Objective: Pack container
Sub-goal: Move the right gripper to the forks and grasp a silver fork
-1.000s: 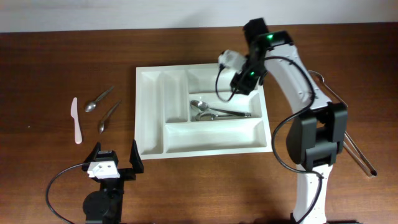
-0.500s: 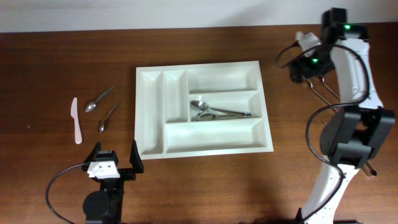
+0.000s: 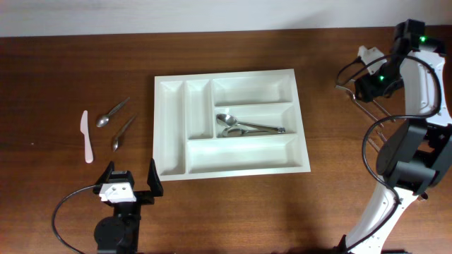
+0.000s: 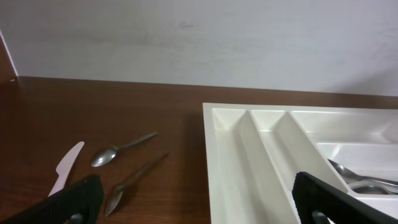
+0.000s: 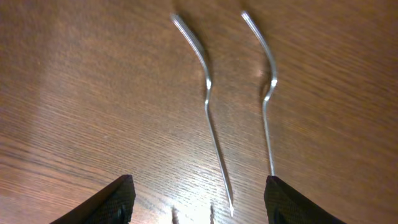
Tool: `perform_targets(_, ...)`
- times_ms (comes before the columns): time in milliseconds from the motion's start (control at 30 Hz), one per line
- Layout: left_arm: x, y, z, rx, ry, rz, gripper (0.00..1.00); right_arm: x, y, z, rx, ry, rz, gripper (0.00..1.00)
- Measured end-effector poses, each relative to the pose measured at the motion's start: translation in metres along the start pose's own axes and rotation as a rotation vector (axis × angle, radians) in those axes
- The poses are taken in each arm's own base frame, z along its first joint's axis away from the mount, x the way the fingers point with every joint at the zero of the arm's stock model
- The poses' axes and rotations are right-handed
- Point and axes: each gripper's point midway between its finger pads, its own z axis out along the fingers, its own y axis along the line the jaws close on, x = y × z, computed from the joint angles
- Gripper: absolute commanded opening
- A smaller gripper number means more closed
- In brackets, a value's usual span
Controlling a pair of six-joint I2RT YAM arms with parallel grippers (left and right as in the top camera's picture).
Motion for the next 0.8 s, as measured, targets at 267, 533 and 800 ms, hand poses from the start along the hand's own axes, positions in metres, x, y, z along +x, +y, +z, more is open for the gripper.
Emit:
perform_targets(267,0.000,0.000,0.000,0.000,0.000,0.000,0.99,0.013,0.010,0.025,-0.039,0.039,-0.025,0.60)
perform_targets(533,0.000,0.000,0.000,0.000,0.000,0.000,0.99,0.022,0.015,0.056,-0.068,0.071,-0.024,0.60)
perform_targets(800,0.000,0.000,0.000,0.000,0.000,0.000,0.99,0.018,0.011,0.066,-0.048,0.048,-0.027,0.60)
